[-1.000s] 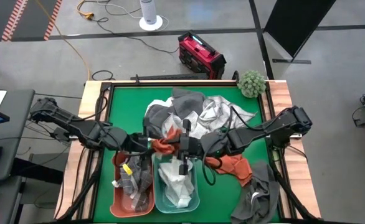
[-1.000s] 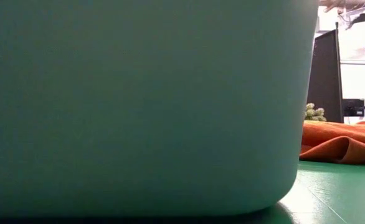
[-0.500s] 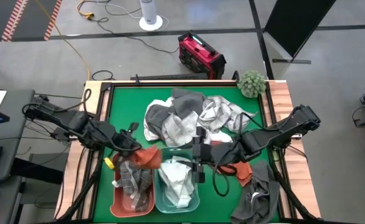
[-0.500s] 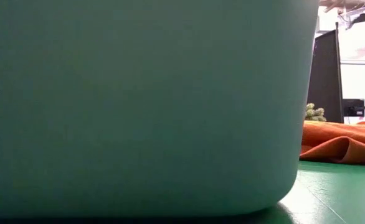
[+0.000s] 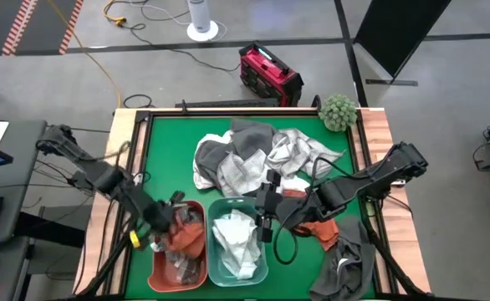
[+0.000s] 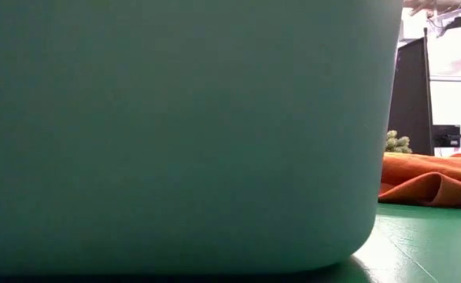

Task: Sort towels by color in basket
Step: Put the bottom orange towel into the orange bin

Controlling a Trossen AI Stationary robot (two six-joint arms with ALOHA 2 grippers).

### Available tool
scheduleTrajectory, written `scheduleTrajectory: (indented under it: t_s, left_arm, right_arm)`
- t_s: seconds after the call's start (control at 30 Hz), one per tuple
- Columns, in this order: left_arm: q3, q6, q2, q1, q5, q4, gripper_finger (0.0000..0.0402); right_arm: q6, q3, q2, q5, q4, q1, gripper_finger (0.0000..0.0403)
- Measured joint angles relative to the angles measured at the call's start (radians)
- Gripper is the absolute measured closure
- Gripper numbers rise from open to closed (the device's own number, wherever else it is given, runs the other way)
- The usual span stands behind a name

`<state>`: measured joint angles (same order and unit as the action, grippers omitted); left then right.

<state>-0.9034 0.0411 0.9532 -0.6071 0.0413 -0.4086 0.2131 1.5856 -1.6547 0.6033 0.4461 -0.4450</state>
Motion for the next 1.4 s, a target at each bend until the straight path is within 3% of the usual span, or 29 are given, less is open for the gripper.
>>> scheduleTrajectory:
  t_s: [0.17,0.37,0.67,0.83,0.93,1.07,1.2,1.4]
  left_arm:
    - [0.212,-0.005,-0.055,-0.055,0.044,0.233,0.0394]
    - [0.356,0.176,-0.13,-0.046,0.062,0.15,0.0394]
    - [0.439,0.403,-0.09,-0.001,0.254,0.146,0.0384]
    - [0.445,0.41,-0.005,0.003,0.258,0.162,0.038]
    - [0.445,0.321,0.04,-0.01,0.225,0.217,0.0374]
    - [0.44,0.254,0.097,-0.036,0.223,0.252,0.034]
    - [0.404,0.227,0.135,-0.047,0.212,0.217,0.0282]
    - [0.218,0.177,0.116,-0.048,0.199,-0.013,0.0186]
  right_arm:
    - [0.022,0.0,0.0,0.002,0.03,-0.007,0.0176]
    - [0.038,0.0,0.0,0.004,0.036,-0.012,0.0176]
    - [0.042,0.0,0.0,0.005,0.032,-0.004,0.0176]
    - [0.042,0.0,0.0,0.005,0.032,-0.004,0.0176]
    - [0.041,0.0,0.0,0.005,0.032,-0.005,0.0176]
    - [0.041,0.0,0.0,0.005,0.032,-0.004,0.0176]
    - [0.042,0.0,0.0,0.005,0.032,-0.005,0.0176]
    - [0.049,0.0,0.0,0.005,0.033,-0.005,0.0176]
